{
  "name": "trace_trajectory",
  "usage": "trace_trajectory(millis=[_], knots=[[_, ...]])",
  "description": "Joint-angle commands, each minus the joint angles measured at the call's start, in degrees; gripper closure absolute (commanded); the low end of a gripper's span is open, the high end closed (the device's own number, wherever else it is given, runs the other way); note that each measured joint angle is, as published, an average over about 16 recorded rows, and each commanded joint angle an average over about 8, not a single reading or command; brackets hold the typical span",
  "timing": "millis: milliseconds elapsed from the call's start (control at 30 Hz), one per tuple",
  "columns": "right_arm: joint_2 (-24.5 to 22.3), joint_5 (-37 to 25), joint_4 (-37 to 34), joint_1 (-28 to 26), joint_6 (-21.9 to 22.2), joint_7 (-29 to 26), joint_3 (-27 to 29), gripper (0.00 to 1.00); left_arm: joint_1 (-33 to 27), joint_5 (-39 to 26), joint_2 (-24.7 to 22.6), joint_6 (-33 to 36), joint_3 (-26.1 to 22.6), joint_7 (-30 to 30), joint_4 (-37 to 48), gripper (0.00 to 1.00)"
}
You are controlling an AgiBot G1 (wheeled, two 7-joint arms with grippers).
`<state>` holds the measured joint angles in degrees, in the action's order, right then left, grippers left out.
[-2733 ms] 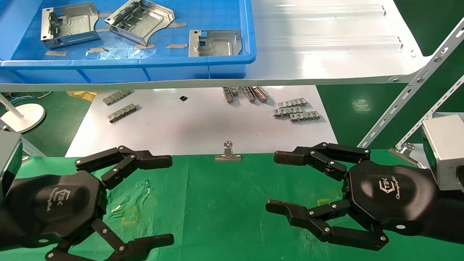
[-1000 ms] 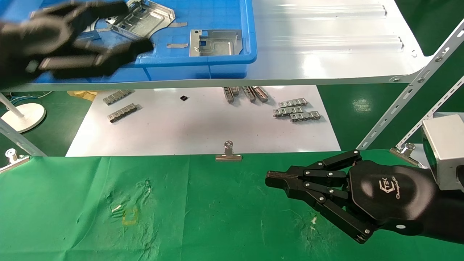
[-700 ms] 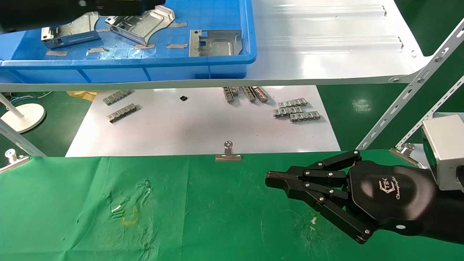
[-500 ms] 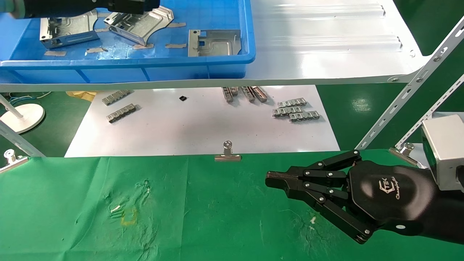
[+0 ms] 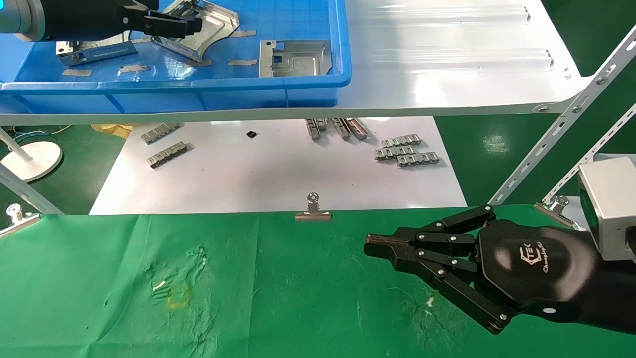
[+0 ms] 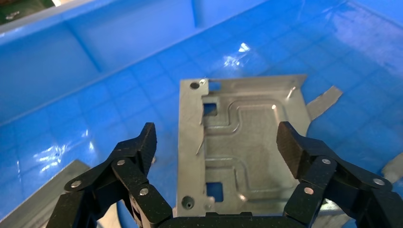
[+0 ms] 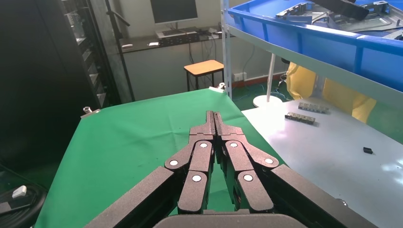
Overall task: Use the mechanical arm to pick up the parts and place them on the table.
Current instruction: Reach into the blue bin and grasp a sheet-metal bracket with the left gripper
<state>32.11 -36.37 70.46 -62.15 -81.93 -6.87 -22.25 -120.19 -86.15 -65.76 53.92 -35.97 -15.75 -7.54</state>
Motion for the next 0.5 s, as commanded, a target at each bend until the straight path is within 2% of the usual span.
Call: trace_trajectory(millis=[33, 167, 500], knots=[[0.00, 0.00, 0.00, 0.00, 0.00, 0.00, 0.00, 0.34, -0.50, -0.40, -0.33, -0.30, -0.25, 0.30, 1.31, 1.00], [0.00, 0.00, 0.00, 0.00, 0.00, 0.00, 0.00, 0.02, -0.98, -0.45, -0.67, -0.31, -0.27, 1.17, 2.55, 1.00], [0.00, 0.00, 0.00, 0.00, 0.00, 0.00, 0.00, 0.00, -1.59, -0.30, -1.04, -1.37, -0.12, 3.02, 4.76, 1.00]])
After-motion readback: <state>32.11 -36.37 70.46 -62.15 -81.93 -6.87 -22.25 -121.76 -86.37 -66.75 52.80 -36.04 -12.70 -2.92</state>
